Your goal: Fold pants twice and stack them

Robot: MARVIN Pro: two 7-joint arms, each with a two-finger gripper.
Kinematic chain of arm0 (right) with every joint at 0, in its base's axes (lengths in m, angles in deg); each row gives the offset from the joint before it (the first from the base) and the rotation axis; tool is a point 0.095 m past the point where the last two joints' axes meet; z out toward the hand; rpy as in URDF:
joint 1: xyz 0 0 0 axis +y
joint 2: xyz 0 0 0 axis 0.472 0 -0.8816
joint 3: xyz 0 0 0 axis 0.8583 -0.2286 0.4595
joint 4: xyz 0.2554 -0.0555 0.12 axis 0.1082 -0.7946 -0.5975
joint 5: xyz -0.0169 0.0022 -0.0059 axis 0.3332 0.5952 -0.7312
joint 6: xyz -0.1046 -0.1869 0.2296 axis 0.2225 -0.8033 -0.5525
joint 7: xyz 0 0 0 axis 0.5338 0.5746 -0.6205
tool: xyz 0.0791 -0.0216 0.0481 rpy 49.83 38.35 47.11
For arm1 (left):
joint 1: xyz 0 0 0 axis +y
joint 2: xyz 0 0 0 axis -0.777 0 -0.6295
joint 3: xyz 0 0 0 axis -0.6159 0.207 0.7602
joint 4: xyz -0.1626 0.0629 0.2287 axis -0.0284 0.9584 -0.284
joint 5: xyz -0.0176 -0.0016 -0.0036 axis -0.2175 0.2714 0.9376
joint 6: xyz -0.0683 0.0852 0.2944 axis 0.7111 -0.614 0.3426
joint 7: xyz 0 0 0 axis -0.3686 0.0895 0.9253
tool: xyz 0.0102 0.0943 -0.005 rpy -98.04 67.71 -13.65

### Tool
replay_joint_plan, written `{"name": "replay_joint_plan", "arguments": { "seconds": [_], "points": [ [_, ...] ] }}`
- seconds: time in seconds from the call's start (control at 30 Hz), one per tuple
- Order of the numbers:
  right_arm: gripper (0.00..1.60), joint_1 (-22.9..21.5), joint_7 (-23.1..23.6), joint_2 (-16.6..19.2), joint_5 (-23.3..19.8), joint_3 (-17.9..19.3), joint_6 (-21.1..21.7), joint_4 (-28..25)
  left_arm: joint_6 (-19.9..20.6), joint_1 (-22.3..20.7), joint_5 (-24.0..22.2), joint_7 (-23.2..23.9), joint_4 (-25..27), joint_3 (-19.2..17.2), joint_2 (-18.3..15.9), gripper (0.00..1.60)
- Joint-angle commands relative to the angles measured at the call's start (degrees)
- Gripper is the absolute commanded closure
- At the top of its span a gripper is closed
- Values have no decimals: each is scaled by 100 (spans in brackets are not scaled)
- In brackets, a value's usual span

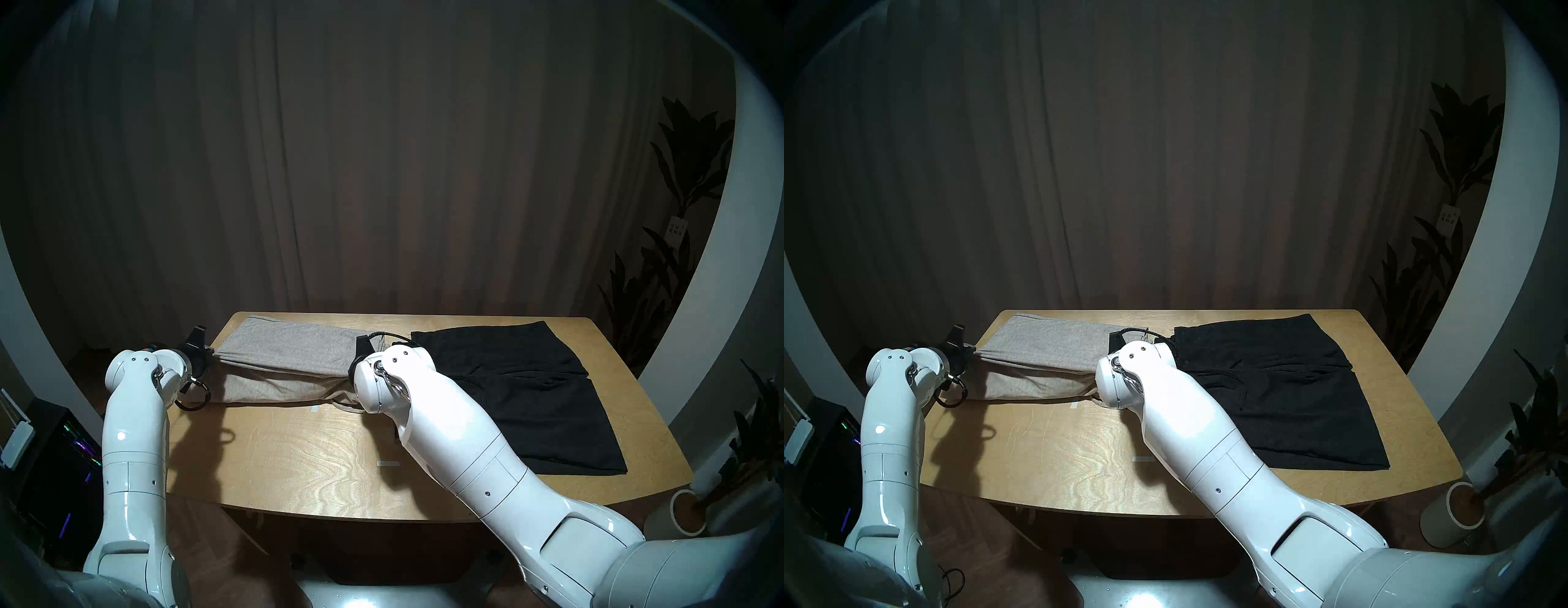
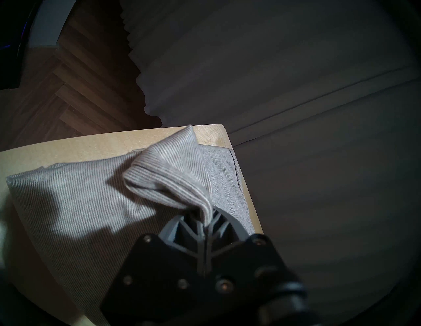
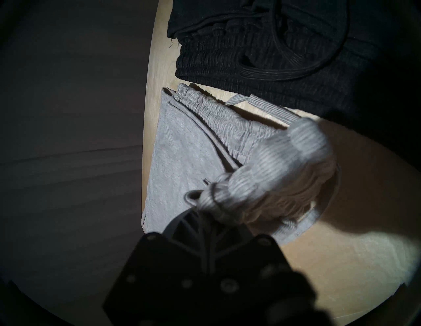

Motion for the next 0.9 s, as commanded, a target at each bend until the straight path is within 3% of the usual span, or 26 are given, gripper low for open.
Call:
{"name": "replay_joint_plan", "arguments": {
  "seconds": [0.0, 0.87],
  "points": [
    [160, -424, 162, -180, 38, 77, 37, 152, -130, -634, 80, 196, -145, 236, -354, 160],
    [160, -1120, 604, -578, 22, 257, 152, 1549, -399, -1779, 439, 714, -1581, 1241, -563, 160]
  ]
}}
